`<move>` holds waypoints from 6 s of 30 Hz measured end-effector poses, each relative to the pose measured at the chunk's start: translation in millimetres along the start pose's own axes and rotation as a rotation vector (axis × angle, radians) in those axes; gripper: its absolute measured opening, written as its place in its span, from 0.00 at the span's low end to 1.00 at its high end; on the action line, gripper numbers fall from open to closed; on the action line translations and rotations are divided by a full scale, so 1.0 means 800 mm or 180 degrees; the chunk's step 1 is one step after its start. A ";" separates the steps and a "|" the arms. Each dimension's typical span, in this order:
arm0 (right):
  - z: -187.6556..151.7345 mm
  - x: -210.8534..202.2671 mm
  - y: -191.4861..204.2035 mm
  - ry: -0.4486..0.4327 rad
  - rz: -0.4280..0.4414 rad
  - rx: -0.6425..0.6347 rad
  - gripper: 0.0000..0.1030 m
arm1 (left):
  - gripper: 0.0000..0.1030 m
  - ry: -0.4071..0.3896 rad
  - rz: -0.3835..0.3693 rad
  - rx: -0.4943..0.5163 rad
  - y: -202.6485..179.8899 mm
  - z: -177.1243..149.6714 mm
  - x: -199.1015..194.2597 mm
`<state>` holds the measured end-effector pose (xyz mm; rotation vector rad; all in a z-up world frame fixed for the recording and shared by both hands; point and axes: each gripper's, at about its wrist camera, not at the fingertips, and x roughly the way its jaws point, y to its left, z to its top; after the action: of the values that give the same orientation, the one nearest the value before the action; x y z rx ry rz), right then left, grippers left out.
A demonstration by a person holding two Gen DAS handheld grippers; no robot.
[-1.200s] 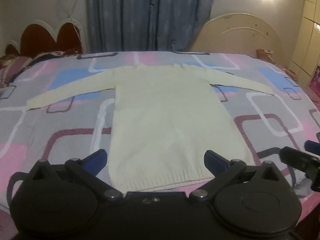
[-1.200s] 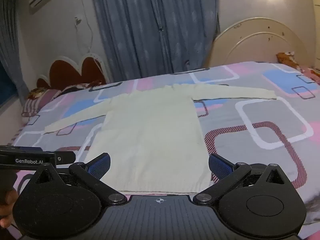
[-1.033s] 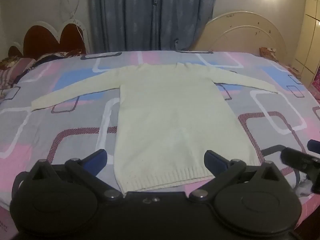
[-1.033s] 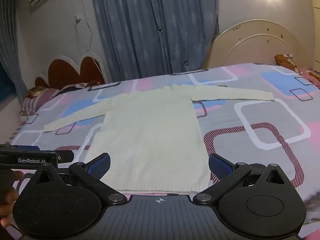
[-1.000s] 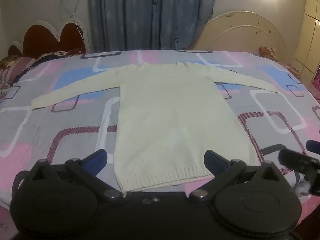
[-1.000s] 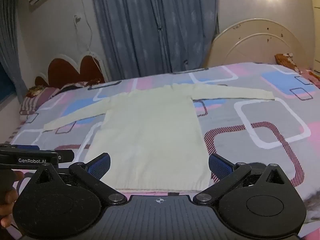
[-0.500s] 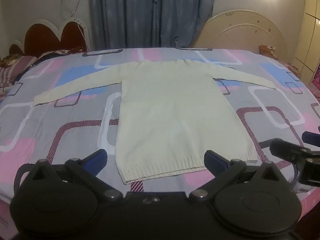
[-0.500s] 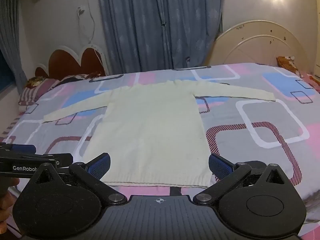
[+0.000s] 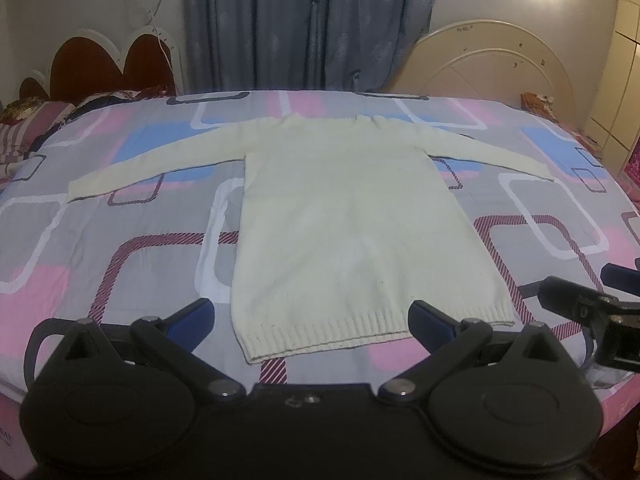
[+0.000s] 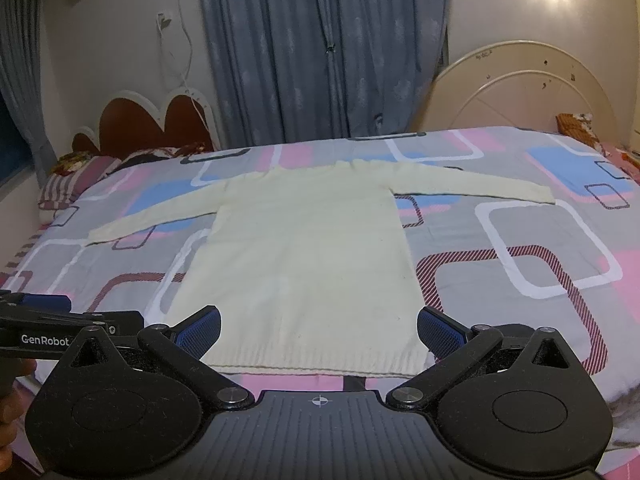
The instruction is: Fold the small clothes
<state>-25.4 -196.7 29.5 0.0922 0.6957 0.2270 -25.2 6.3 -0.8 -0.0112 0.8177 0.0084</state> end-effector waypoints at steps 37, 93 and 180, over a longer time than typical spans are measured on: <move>0.004 0.020 -0.007 0.0064 -0.0072 -0.0004 1.00 | 1.00 0.0088 -0.0042 -0.0038 0.002 0.012 0.018; 0.092 0.188 -0.104 0.0360 -0.0308 0.0213 1.00 | 1.00 0.0121 0.0093 -0.0270 0.022 0.122 0.173; 0.197 0.558 0.012 -0.0020 0.0549 -0.1284 0.66 | 0.96 0.0033 0.0385 -0.0425 0.113 0.259 0.433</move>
<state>406.6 -82.5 -126.9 -0.2336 0.6243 0.5276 362.1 100.2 -112.4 -0.0877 0.8261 0.1773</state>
